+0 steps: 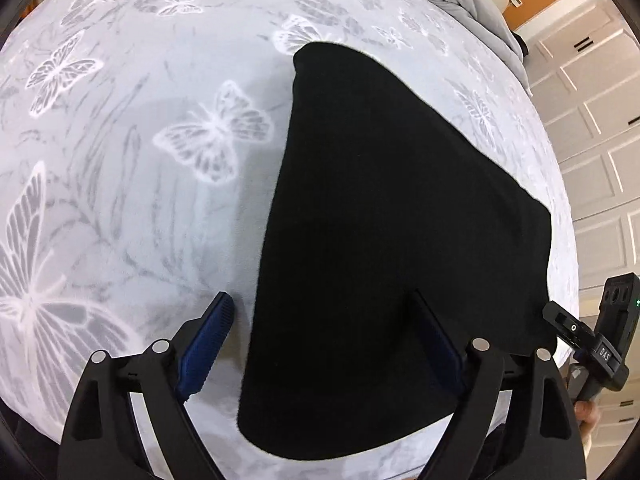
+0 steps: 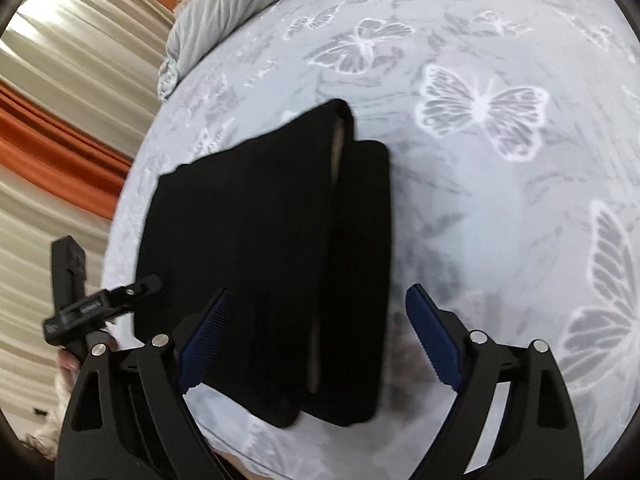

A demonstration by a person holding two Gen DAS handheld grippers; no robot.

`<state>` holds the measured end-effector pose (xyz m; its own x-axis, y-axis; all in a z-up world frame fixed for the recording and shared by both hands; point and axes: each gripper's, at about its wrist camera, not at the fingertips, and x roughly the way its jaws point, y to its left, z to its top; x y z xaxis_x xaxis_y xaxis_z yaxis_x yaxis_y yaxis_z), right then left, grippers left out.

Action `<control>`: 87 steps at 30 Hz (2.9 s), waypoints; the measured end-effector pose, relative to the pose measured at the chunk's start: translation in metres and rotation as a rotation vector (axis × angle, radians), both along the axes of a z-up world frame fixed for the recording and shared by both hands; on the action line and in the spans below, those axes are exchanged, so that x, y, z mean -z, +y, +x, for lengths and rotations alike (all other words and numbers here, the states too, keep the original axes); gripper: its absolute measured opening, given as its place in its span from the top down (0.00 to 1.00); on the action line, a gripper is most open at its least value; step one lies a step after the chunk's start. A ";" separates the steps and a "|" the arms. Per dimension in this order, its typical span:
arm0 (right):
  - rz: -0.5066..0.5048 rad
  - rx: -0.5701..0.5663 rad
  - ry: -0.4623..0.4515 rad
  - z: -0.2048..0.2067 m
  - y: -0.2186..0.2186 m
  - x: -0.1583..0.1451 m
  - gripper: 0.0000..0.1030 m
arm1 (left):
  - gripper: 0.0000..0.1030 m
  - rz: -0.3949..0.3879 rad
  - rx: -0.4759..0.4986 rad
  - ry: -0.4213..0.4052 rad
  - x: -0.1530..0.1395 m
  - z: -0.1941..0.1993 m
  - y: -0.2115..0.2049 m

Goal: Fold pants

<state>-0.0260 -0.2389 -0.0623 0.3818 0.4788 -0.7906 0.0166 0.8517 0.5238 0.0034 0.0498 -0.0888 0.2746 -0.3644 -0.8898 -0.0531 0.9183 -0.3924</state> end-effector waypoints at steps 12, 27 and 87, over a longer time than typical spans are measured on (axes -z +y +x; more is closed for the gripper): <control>-0.015 -0.025 0.039 0.003 0.017 0.031 0.04 | 0.10 0.013 0.037 -0.001 0.015 0.002 -0.018; -0.023 0.013 -0.032 0.006 0.015 0.037 0.25 | 0.19 0.087 0.061 -0.103 0.010 0.024 -0.055; -0.084 0.093 -0.269 0.310 -0.012 0.031 0.38 | 0.49 0.102 0.007 -0.423 -0.002 0.327 -0.034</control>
